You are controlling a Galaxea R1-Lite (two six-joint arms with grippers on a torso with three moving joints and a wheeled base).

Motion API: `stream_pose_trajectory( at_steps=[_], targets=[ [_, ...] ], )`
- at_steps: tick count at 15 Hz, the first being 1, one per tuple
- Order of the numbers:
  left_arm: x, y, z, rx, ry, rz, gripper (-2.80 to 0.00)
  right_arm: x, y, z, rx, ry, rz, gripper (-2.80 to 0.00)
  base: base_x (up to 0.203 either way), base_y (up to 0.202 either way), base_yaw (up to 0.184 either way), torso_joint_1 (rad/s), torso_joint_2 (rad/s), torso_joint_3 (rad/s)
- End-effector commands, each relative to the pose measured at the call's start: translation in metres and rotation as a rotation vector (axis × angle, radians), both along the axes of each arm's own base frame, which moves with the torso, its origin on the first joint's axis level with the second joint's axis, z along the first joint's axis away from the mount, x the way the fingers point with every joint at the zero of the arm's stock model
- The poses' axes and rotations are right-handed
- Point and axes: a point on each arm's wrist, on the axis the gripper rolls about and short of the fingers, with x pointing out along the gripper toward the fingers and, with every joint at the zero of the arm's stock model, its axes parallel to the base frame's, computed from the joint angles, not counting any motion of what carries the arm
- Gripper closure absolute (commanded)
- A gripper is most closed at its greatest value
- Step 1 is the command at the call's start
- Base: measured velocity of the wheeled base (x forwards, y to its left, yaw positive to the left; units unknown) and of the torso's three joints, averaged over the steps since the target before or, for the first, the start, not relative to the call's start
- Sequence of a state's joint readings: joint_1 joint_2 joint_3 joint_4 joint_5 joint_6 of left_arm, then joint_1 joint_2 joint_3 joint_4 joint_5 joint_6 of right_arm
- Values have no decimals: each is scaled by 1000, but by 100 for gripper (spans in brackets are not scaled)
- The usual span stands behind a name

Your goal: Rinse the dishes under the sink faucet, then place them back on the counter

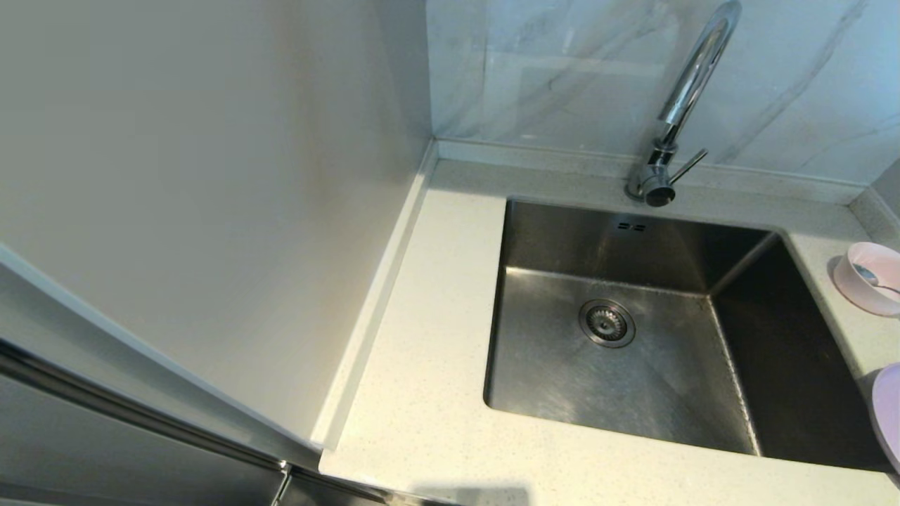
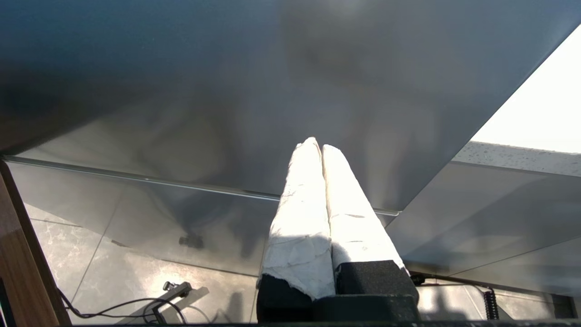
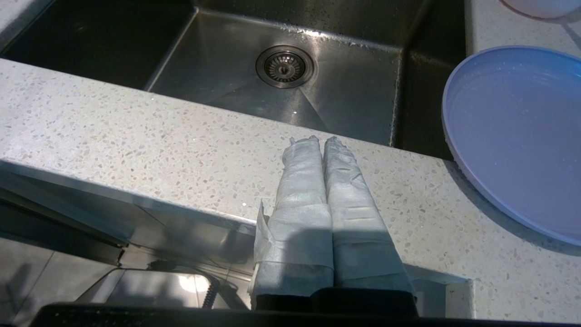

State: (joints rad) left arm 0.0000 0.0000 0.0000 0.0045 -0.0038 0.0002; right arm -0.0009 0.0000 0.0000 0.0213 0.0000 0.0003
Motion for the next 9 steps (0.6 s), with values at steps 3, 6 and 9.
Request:
stream_pose_trajectory(
  at_steps=[3,6,9],
  targets=[
    [0,0,0,0,0,1,0,1,0,-2,0,9,0,0,0,0,0,0,0,0],
    [0,0,0,0,0,0,0,1,0,-2,0,9,-1,0,0,0,0,0,0,0],
    [0,0,0,0,0,1,0,1,0,-2,0,9,0,0,0,0,0,0,0,0]
  ],
)
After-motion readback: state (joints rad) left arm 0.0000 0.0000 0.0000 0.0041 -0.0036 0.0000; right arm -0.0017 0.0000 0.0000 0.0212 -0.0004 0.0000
